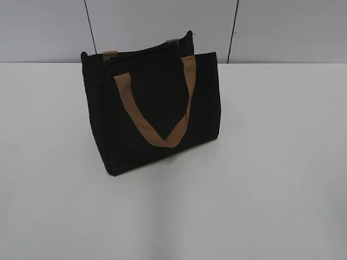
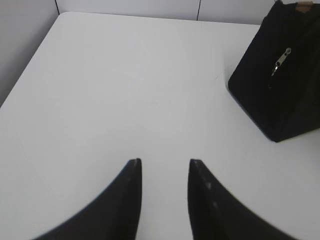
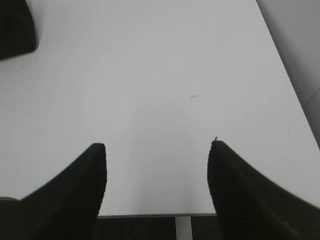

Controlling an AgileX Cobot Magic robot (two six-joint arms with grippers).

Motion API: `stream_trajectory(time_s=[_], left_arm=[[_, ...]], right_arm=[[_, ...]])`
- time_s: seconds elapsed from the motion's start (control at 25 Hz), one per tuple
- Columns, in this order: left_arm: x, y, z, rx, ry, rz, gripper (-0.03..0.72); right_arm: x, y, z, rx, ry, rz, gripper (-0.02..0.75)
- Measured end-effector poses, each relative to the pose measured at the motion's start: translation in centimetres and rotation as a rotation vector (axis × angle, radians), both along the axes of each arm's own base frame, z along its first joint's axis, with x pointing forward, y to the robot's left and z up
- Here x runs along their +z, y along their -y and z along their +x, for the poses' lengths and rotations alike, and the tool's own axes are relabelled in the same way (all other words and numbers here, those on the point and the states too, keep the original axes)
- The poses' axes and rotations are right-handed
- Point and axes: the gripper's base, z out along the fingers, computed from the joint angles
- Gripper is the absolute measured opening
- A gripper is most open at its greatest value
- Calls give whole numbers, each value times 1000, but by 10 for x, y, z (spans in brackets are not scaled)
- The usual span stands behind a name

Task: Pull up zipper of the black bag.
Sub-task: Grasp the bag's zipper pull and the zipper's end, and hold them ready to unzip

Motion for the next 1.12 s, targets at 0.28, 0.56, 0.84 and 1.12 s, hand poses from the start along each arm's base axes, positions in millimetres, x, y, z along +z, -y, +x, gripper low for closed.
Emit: stream_trajectory(time_s=[0.28, 0.56, 0.84, 1.12], left_arm=[[0, 0, 0, 0, 0, 0, 237], [11, 1, 12, 1, 15, 1, 262], [38, 6, 66, -25, 142, 16, 408], [34, 21, 127, -119, 287, -7, 433]], right_arm=[[0, 0, 0, 0, 0, 0, 484], [0, 0, 0, 0, 0, 0, 484], [0, 0, 0, 0, 0, 0, 484], [0, 0, 0, 0, 0, 0, 484]])
